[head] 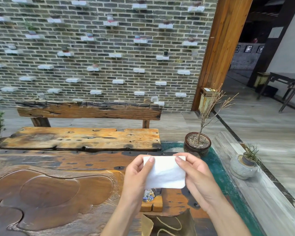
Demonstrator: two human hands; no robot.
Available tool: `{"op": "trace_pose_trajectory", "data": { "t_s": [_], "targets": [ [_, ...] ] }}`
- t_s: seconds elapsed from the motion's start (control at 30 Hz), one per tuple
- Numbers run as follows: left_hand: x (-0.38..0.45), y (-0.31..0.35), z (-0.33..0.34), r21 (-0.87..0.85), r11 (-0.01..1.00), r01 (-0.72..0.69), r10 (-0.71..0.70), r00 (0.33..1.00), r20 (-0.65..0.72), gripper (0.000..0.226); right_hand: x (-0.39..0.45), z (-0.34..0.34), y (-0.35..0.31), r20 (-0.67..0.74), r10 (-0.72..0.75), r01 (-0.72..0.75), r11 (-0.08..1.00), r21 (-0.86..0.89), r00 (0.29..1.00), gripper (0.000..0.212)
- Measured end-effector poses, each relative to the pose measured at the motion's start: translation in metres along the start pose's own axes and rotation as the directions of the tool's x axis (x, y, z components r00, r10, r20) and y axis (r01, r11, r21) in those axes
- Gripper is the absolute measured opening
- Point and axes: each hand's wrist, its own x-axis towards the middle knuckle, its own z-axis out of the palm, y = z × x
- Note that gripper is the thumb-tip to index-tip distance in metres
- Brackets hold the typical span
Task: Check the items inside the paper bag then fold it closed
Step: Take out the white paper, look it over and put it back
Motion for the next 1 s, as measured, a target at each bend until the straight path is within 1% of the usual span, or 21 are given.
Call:
{"op": "trace_pose_trajectory", "data": {
  "t_s": [0.07, 0.1, 0.13, 0.2, 0.27, 0.33, 0.37, 0.4, 0.47, 0.57, 0.63, 0.7, 0.77, 0.83, 0.9, 0.93, 1.0],
  "targets": [
    [0.0, 0.001, 0.006, 0.021, 0.999, -0.039, 0.04, 0.999, -0.035, 0.032, 0.0, 0.009, 0.008, -0.032, 0.027, -0.028, 1.0, -0.008, 0.999, 0.027],
    [0.0, 0.001, 0.009, 0.028, 0.998, -0.055, 0.057, 0.997, -0.054, 0.03, 0.0, 0.014, 0.011, -0.068, 0.016, -0.017, 1.0, -0.02, 0.998, 0.026],
    [0.0, 0.001, 0.012, 0.037, 0.997, -0.071, 0.073, 0.995, -0.072, 0.028, 0.0, 0.019, 0.014, -0.115, -0.027, 0.021, 0.998, -0.055, 0.993, 0.024],
    [0.0, 0.0, 0.015, 0.091, 0.989, -0.113, 0.123, 0.986, -0.114, 0.025, 0.001, 0.026, 0.017, -0.195, -0.177, 0.131, 0.966, -0.225, 0.965, 0.025],
    [0.0, -0.002, 0.014, 0.229, 0.958, -0.172, 0.213, 0.962, -0.168, 0.024, 0.003, 0.03, 0.02, -0.212, -0.31, 0.22, 0.906, -0.361, 0.927, 0.041],
    [0.001, -0.004, 0.013, 0.34, 0.913, -0.225, 0.306, 0.929, -0.207, 0.023, 0.005, 0.03, 0.022, -0.194, -0.386, 0.276, 0.861, -0.428, 0.902, 0.057],
    [0.0, -0.004, 0.012, 0.368, 0.898, -0.24, 0.336, 0.915, -0.222, 0.023, 0.006, 0.029, 0.022, -0.182, -0.407, 0.293, 0.844, -0.449, 0.895, 0.06],
    [0.0, -0.003, 0.012, 0.383, 0.889, -0.251, 0.356, 0.905, -0.234, 0.023, 0.006, 0.028, 0.021, -0.174, -0.415, 0.302, 0.839, -0.452, 0.893, 0.057],
    [-0.001, -0.001, 0.013, 0.379, 0.887, -0.265, 0.374, 0.893, -0.25, 0.021, 0.005, 0.028, 0.019, -0.168, -0.42, 0.319, 0.847, -0.425, 0.892, 0.045],
    [-0.002, 0.004, 0.013, 0.348, 0.904, -0.248, 0.347, 0.902, -0.257, 0.021, 0.003, 0.027, 0.015, -0.169, -0.403, 0.316, 0.868, -0.383, 0.9, 0.031],
    [-0.002, 0.01, 0.012, 0.311, 0.924, -0.221, 0.296, 0.929, -0.22, 0.021, 0.002, 0.024, 0.011, -0.163, -0.334, 0.274, 0.911, -0.309, 0.928, 0.03],
    [0.0, 0.018, 0.008, 0.339, 0.919, -0.202, 0.249, 0.963, -0.102, 0.02, 0.0, 0.016, 0.005, -0.12, -0.185, 0.155, 0.962, -0.225, 0.975, 0.04],
    [0.004, 0.028, 0.007, 0.406, 0.89, -0.207, 0.206, 0.977, 0.046, 0.016, -0.001, 0.005, -0.003, -0.024, -0.078, 0.072, 0.979, -0.189, 0.997, 0.051],
    [0.008, 0.038, 0.009, 0.431, 0.88, -0.198, 0.138, 0.977, 0.165, 0.014, -0.002, -0.002, -0.011, 0.093, -0.056, 0.076, 0.972, -0.223, 0.994, 0.049],
    [0.011, 0.045, 0.012, 0.458, 0.873, -0.169, 0.063, 0.969, 0.237, 0.013, -0.004, -0.004, -0.015, 0.168, -0.054, 0.1, 0.955, -0.279, 0.984, 0.037],
    [0.012, 0.048, 0.014, 0.458, 0.875, -0.157, 0.038, 0.965, 0.259, 0.012, -0.005, -0.002, -0.016, 0.176, -0.056, 0.11, 0.945, -0.308, 0.983, 0.031],
    [0.014, 0.051, 0.016, 0.407, 0.906, -0.118, 0.005, 0.963, 0.269, 0.011, -0.005, 0.001, -0.014, 0.154, -0.08, 0.129, 0.932, -0.34, 0.985, 0.027]
  ]
}}
